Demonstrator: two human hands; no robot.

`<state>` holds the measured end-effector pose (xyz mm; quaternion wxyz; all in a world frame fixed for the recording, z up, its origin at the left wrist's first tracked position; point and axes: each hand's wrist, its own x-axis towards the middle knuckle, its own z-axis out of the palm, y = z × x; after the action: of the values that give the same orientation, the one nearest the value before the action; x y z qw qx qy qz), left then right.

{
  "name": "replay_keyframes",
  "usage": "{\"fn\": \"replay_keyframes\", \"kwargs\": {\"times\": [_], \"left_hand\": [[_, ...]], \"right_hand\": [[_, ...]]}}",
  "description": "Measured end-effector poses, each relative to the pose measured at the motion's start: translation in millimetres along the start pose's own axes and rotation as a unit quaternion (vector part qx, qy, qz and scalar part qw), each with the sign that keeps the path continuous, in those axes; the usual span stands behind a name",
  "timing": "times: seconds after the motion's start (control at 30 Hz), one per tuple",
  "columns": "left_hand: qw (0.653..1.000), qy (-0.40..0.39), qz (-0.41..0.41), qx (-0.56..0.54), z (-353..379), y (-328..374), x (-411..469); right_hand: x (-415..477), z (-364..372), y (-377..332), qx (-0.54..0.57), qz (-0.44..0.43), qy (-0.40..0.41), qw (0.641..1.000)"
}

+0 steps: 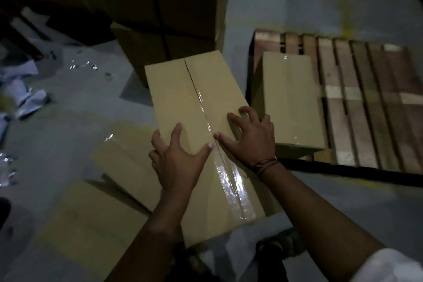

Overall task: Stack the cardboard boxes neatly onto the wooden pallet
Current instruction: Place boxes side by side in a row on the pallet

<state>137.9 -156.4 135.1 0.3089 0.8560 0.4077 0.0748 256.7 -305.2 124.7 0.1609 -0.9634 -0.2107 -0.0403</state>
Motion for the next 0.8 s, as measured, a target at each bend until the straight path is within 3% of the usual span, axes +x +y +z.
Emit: {"fn": "replay_keyframes", "kwargs": {"times": [0.47, 0.8], "left_hand": [[0.987, -0.093, 0.129, 0.018, 107.2, 297.3, -52.6], [0.966, -0.194, 0.171, 0.012, 232.9, 433.1, -84.5]], "right_hand": [[44.8, -158.5, 257.0, 0.01, 0.17, 0.065, 0.983], [68.5, -201.8, 442.5, -0.047, 0.209, 0.062, 0.975]]}}
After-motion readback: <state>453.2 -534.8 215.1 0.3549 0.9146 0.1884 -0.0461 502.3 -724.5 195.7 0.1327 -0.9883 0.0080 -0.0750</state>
